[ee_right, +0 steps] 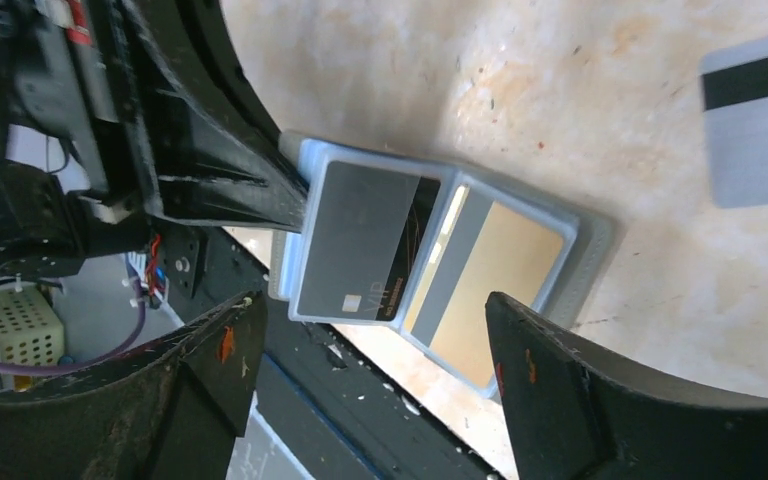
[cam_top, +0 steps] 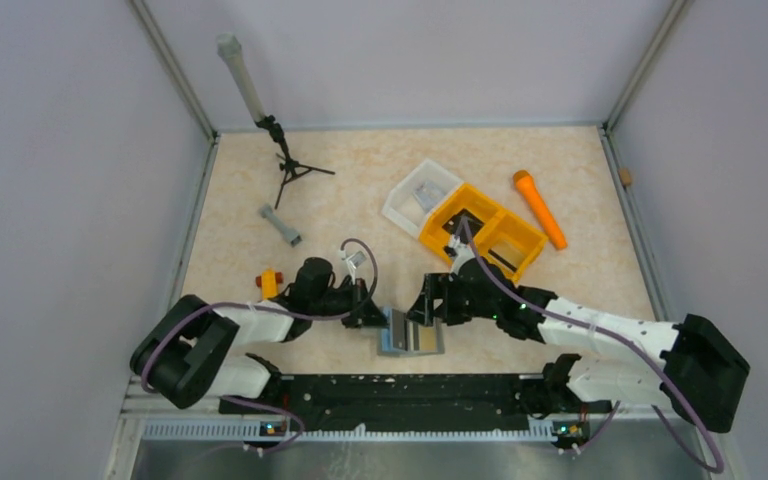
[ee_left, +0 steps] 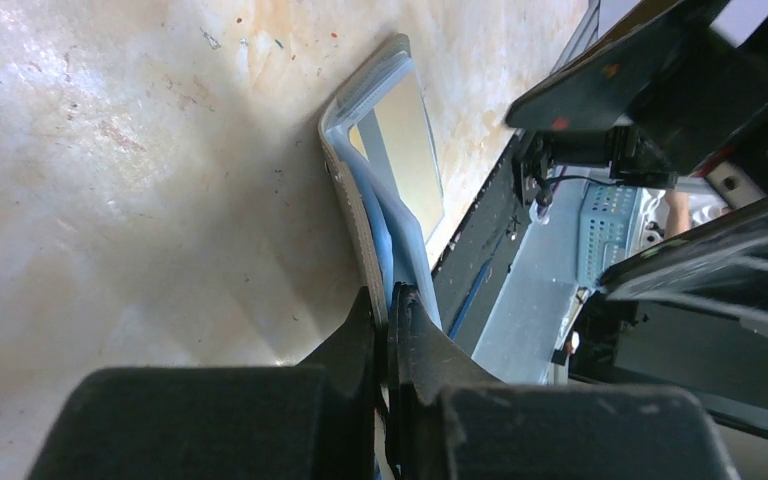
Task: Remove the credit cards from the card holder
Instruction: Remove the credit card from the card holder.
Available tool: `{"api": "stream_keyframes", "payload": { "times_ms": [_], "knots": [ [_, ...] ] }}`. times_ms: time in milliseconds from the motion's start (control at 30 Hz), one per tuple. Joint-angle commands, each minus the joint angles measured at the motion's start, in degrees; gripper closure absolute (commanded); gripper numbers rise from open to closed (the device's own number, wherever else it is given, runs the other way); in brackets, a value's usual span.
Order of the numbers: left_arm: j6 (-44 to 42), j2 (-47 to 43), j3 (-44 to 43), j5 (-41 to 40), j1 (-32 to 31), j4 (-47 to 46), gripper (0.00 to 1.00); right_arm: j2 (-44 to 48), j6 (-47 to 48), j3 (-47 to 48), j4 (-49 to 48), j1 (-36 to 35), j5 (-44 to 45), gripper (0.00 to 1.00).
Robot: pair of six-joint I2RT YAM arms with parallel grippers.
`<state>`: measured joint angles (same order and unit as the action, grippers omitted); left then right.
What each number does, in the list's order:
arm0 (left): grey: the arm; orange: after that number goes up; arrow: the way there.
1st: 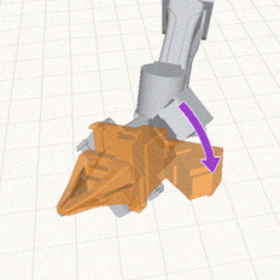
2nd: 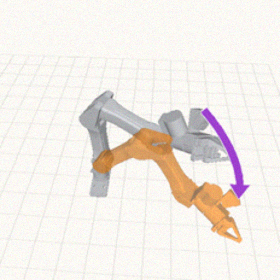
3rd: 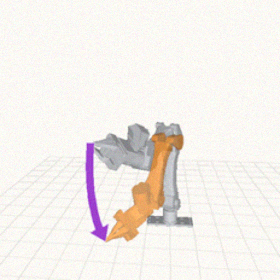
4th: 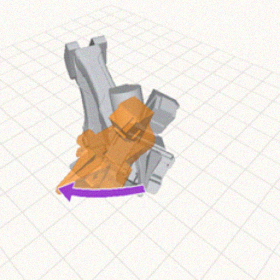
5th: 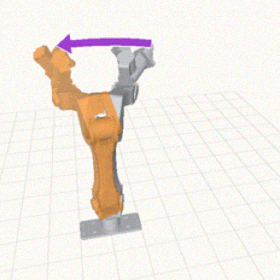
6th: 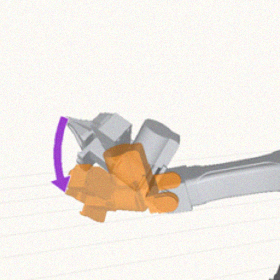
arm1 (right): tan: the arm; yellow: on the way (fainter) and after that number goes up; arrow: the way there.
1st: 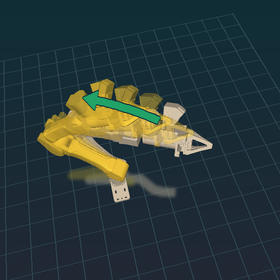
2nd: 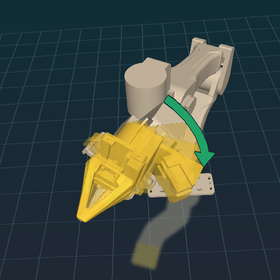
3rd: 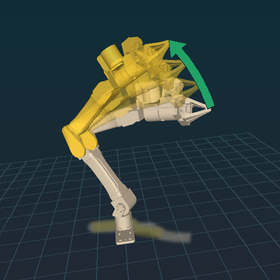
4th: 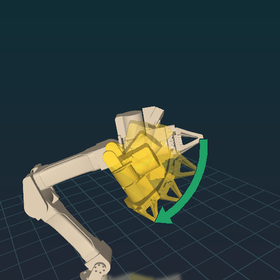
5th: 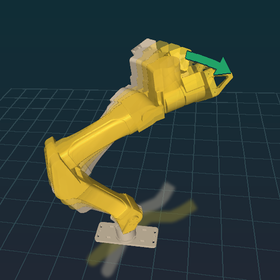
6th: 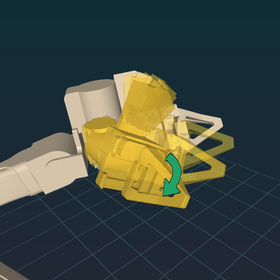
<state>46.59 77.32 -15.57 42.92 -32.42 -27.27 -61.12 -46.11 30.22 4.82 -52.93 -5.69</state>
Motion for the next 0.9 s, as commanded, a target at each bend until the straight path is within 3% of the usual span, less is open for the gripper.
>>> {"api": "stream_keyframes", "payload": {
  "times_ms": [0,200,467,700,867],
  "knots": [
    [2.3,-3.5,-0.5,-2.3,-0.6,0.1,1.00,-4.8,-3.1,1.5,-8.3,-3.1,0.6,0.17],
    [2.6,-3.6,0.0,-2.2,-0.9,0.6,1.00,-8.4,-5.2,0.4,-13.0,-5.0,1.3,0.24],
    [3.3,-5.3,-1.3,-5.1,-1.2,5.5,1.00,-12.7,-3.5,6.0,-6.5,-8.3,5.4,0.28],
    [3.9,-6.5,-1.3,-5.7,-1.5,6.8,1.00,-15.1,-3.5,6.8,-7.9,-9.3,5.4,0.38],
    [4.0,-6.8,-1.3,-5.7,-1.5,6.7,1.00,-16.9,-3.5,7.3,-8.9,-10.2,5.1,0.40]
  ]
}}
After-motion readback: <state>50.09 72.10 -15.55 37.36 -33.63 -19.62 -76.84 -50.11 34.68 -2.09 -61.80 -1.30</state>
